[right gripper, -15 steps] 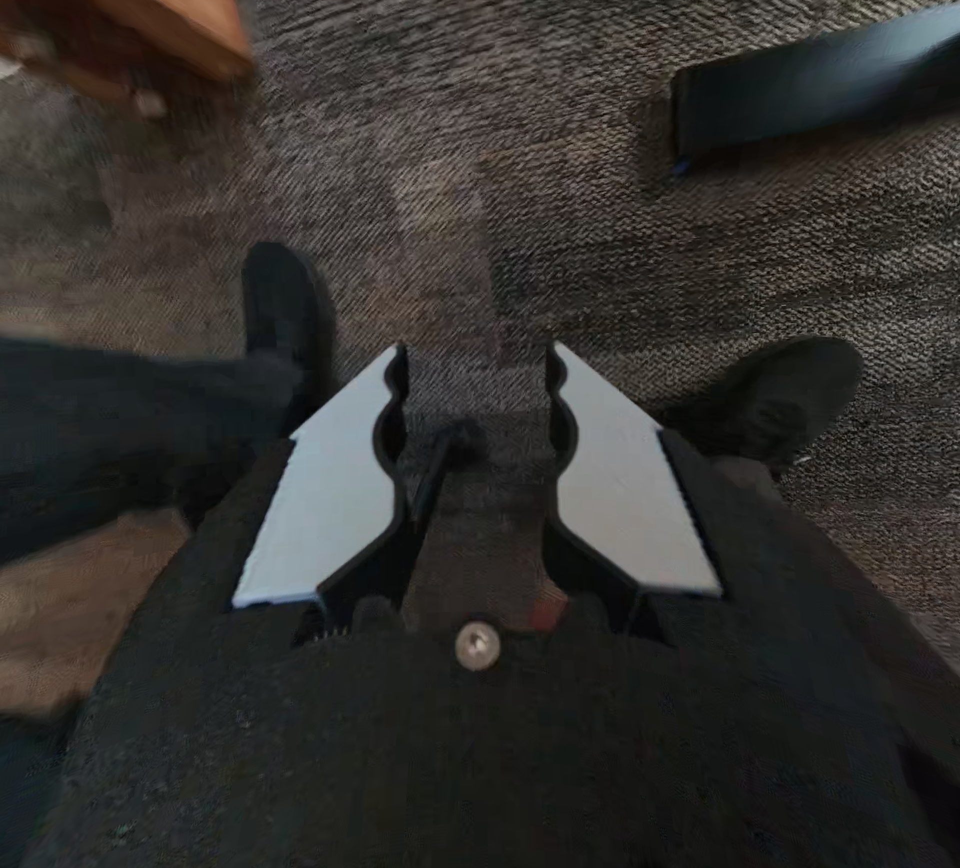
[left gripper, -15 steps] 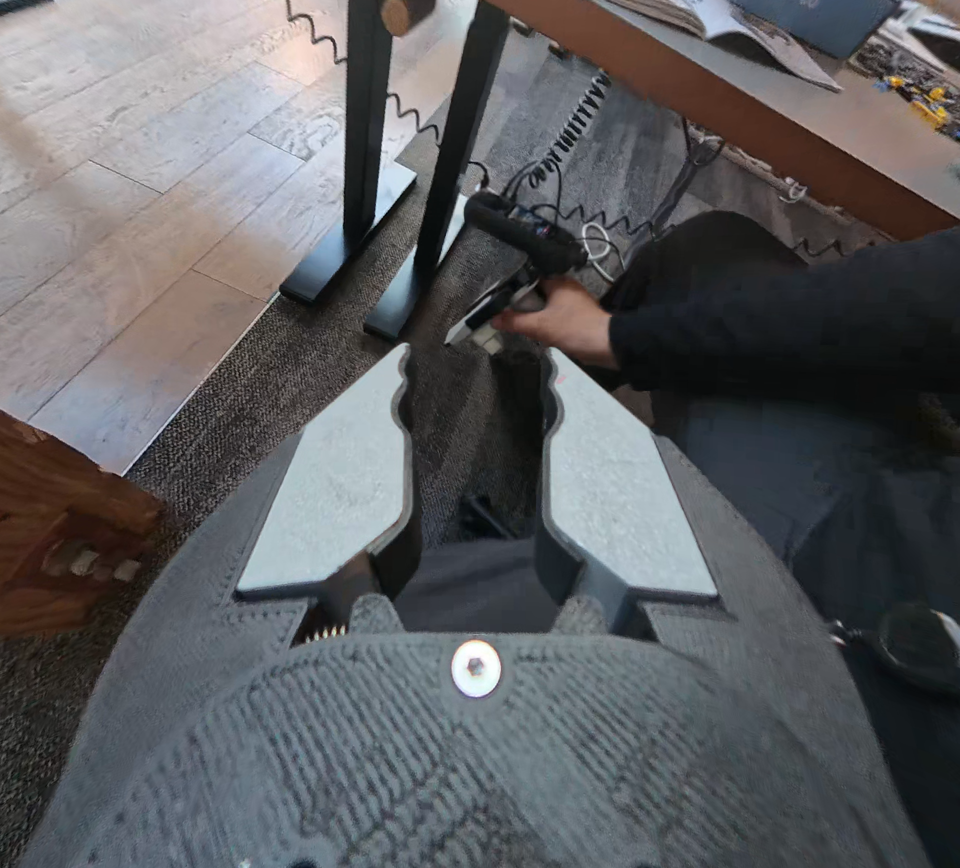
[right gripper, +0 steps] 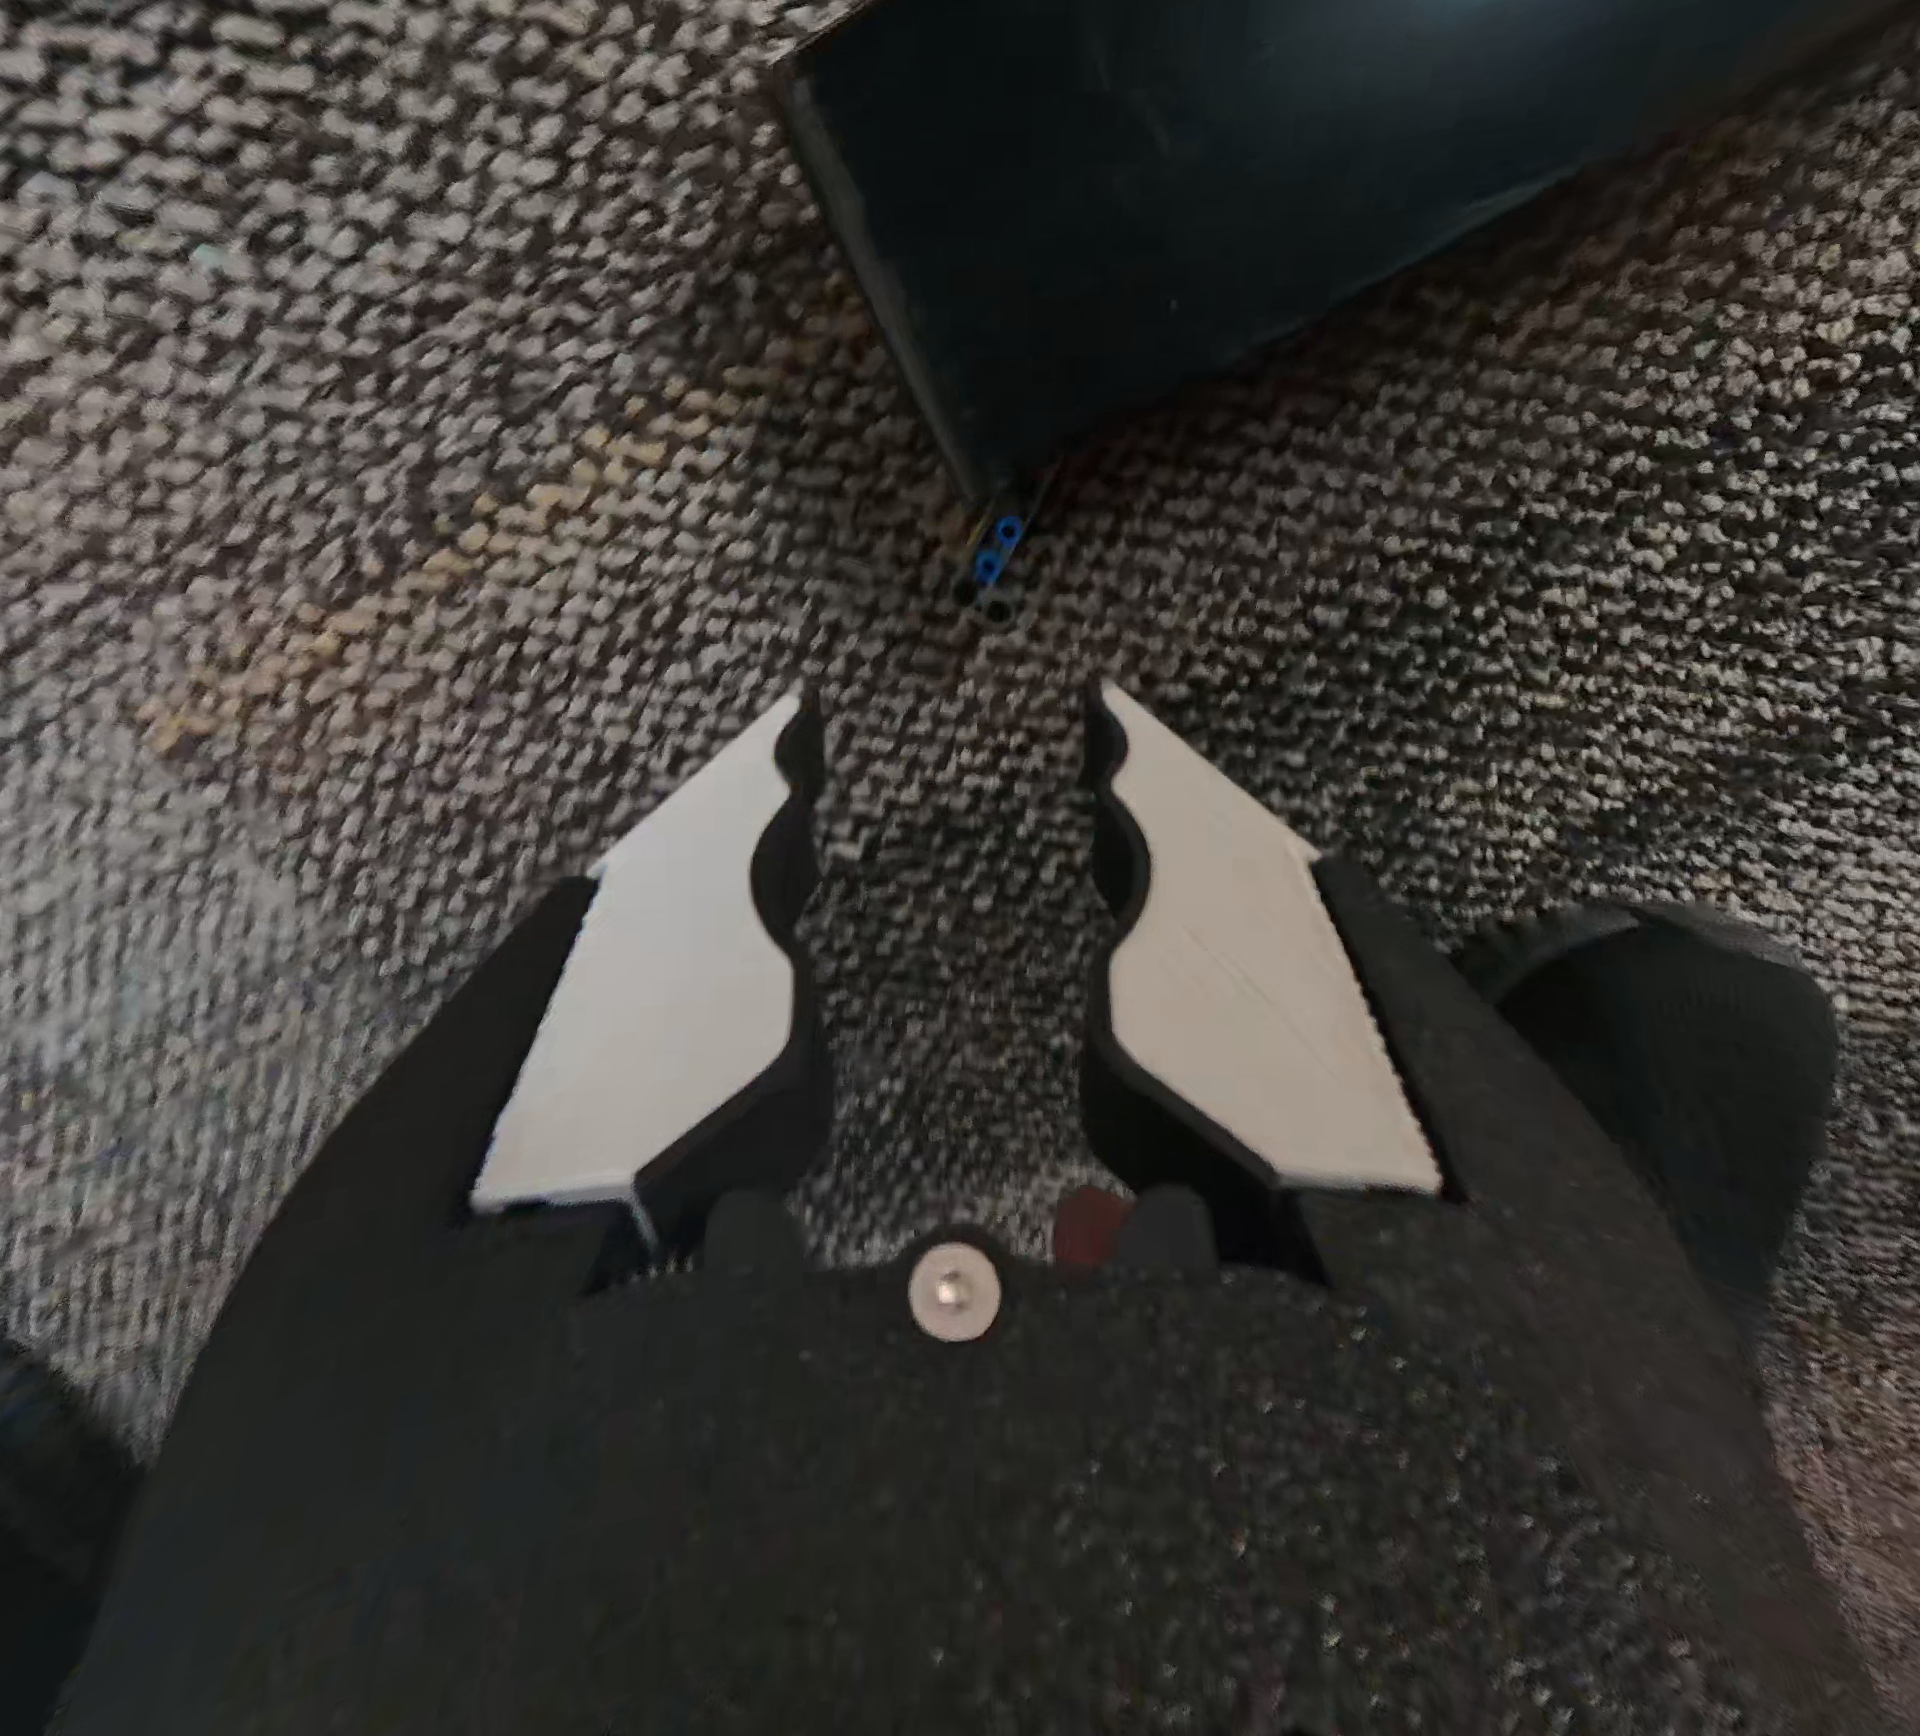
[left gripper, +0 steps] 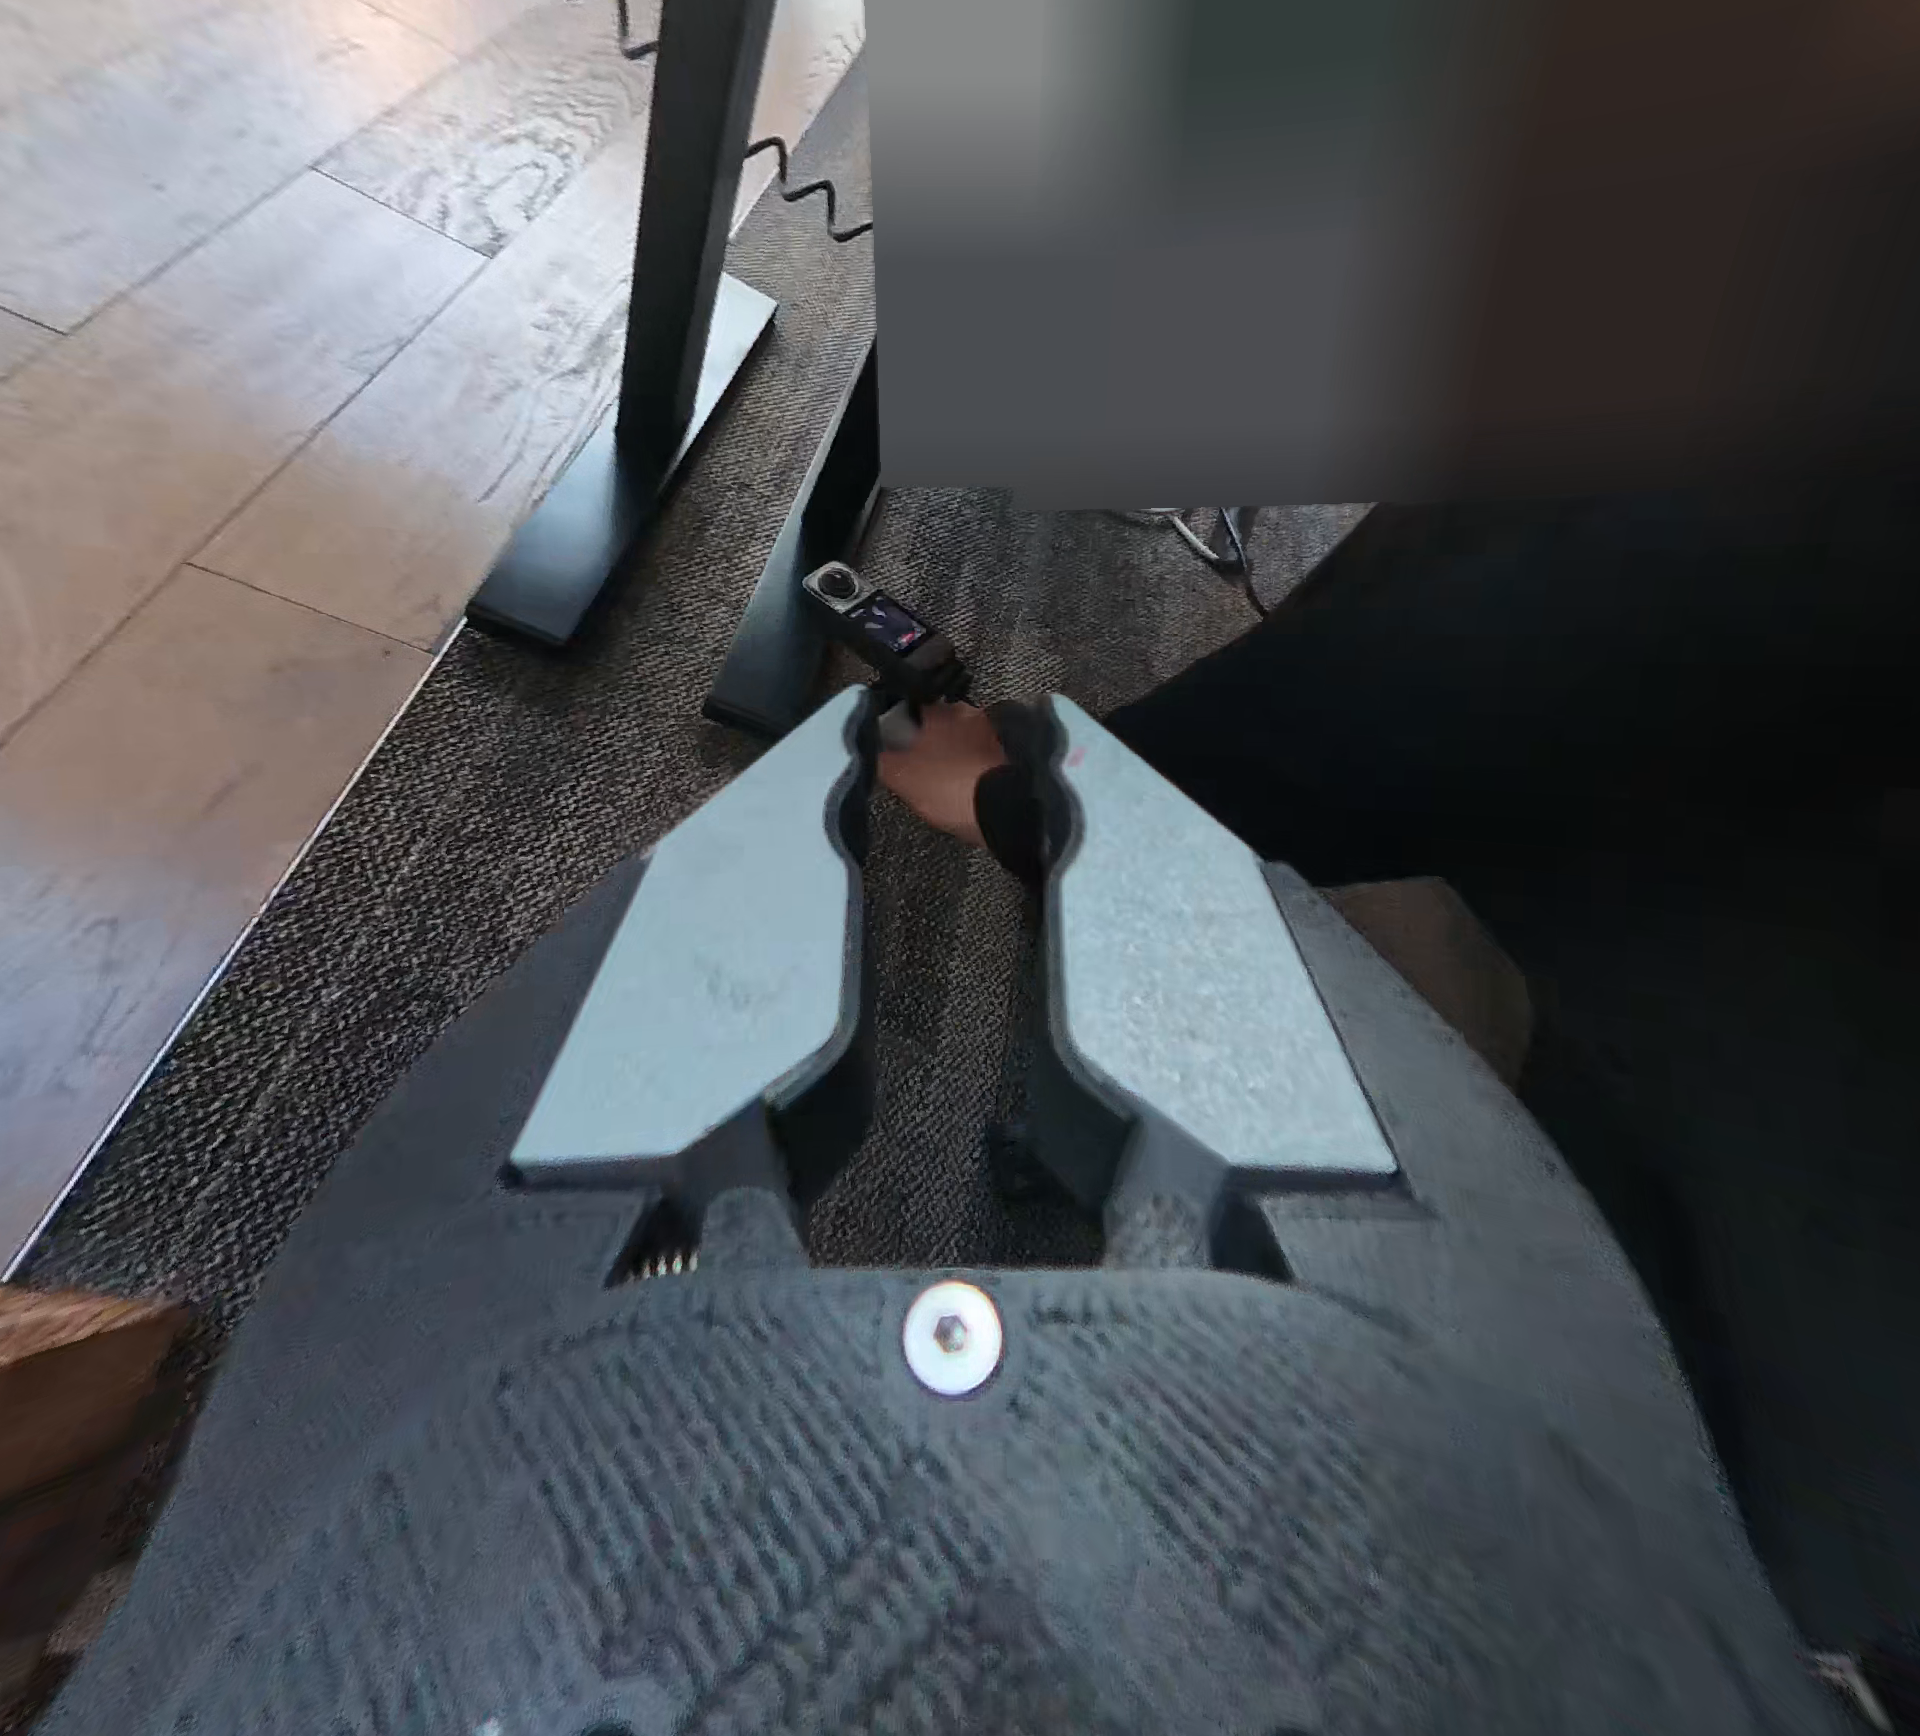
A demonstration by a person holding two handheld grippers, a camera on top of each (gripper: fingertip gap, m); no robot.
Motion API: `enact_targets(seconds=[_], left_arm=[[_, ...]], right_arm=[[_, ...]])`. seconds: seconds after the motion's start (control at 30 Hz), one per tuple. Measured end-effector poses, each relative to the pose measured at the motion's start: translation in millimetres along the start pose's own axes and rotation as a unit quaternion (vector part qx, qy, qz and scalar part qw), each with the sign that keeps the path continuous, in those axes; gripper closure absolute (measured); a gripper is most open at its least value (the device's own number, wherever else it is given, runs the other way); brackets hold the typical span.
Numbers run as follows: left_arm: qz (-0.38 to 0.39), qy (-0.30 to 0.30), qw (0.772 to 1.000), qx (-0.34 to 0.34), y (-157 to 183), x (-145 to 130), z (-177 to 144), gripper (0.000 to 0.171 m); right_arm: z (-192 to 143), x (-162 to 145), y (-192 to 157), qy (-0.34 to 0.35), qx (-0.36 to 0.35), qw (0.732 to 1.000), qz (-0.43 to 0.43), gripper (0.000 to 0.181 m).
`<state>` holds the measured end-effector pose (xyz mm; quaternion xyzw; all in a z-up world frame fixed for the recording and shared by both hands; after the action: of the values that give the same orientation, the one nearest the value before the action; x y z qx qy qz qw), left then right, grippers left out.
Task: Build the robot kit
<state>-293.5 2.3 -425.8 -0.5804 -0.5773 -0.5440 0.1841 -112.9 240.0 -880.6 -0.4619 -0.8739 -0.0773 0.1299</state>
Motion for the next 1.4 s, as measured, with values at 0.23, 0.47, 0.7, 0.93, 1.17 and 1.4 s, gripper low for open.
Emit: enact_targets(seconds=[0.23,0.47,0.7,0.93,1.17,1.4], left_arm=[[0.006,-0.057,0.998,-0.008,-23.9,-21.2,18.3,0.147],[-0.007,-0.057,0.998,-0.016,-31.7,-17.4,22.6,0.149],[0.02,-0.043,0.998,-0.029,-16.9,2.0,36.7,0.149],[0.057,0.024,0.998,-0.004,-7.1,45.0,52.5,0.151],[0.104,0.105,0.985,0.09,7.0,69.4,40.7,0.154],[0.143,0.204,0.957,0.148,68.2,108.7,-29.7,0.171]], right_arm=[[50.0,7.0,7.0,-0.025,0.017,0.999,0.038,0.156],[35.9,-12.2,56.4,-0.055,-0.04,0.997,0.035,0.174],[-26.9,-36.7,52.1,-0.036,-0.04,0.998,0.045,0.174],[-157.5,-43.5,-30.3,0.005,0.04,0.995,-0.091,0.174],[-353.7,-43.8,-102.9,0.148,0.104,0.948,-0.264,0.174],[-582.2,-111.0,-110.0,0.293,0.122,0.835,-0.449,0.174]])
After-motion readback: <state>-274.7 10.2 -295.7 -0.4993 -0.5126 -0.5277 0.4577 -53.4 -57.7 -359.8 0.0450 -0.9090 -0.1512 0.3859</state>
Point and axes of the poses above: each gripper's, where its closed fingertips meet, z out along the fingers, x out of its top, y = z × x across the jaws, the point moved 4 cm from there along -z, back along the fingers, and after that the axes turned 6 degrees about y, right-handed, at the moved point
